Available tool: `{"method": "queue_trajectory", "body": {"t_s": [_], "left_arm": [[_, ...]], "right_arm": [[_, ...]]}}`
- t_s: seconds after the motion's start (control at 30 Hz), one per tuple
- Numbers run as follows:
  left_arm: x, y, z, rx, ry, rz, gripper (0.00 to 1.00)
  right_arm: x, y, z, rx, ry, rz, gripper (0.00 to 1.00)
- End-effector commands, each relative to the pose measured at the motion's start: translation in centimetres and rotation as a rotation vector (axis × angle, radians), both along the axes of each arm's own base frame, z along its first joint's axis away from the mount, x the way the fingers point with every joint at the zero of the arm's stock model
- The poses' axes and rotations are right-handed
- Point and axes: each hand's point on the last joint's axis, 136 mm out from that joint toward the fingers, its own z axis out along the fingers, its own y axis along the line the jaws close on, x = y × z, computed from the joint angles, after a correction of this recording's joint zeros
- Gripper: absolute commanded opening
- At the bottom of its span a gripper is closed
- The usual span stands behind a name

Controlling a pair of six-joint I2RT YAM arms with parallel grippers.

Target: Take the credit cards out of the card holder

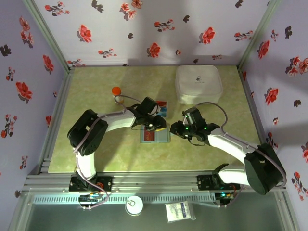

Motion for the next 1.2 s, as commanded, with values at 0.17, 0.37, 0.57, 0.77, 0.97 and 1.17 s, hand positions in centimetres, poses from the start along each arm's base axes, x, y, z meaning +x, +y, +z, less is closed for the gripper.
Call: {"method": "queue_trajectory", "body": {"t_s": [0.17, 0.37, 0.57, 0.77, 0.97, 1.17], "left_arm": [[0.0, -0.8, 0.8, -0.010, 0.005, -0.034, 0.27], [0.2, 0.5, 1.2, -0.009, -0.003, -0.020, 0.27], [0.4, 2.0, 1.7, -0.017, -0.019, 0.007, 0.27], [0.1, 4.3, 1.7, -0.020, -0.025, 0.040, 0.27], [0.0, 7.0, 1.6, -0.020, -0.028, 0.087, 0.27], [-0.2, 9.6, 1.4, -0.017, -0.034, 0.123, 0.26]], "right_arm": [[0.1, -0.6, -0.5, -0.026, -0.003, -0.011, 0.29], [0.5, 0.4, -0.5, 0.003, 0.008, -0.006, 0.29], [0.9, 2.0, -0.5, -0.002, 0.012, 0.024, 0.29], [1.2, 4.1, -0.8, -0.016, 0.023, 0.064, 0.28], [1.5, 6.6, -1.3, -0.028, 0.038, 0.108, 0.28], [1.8, 8.8, -2.2, -0.037, 0.061, 0.141, 0.28]]}}
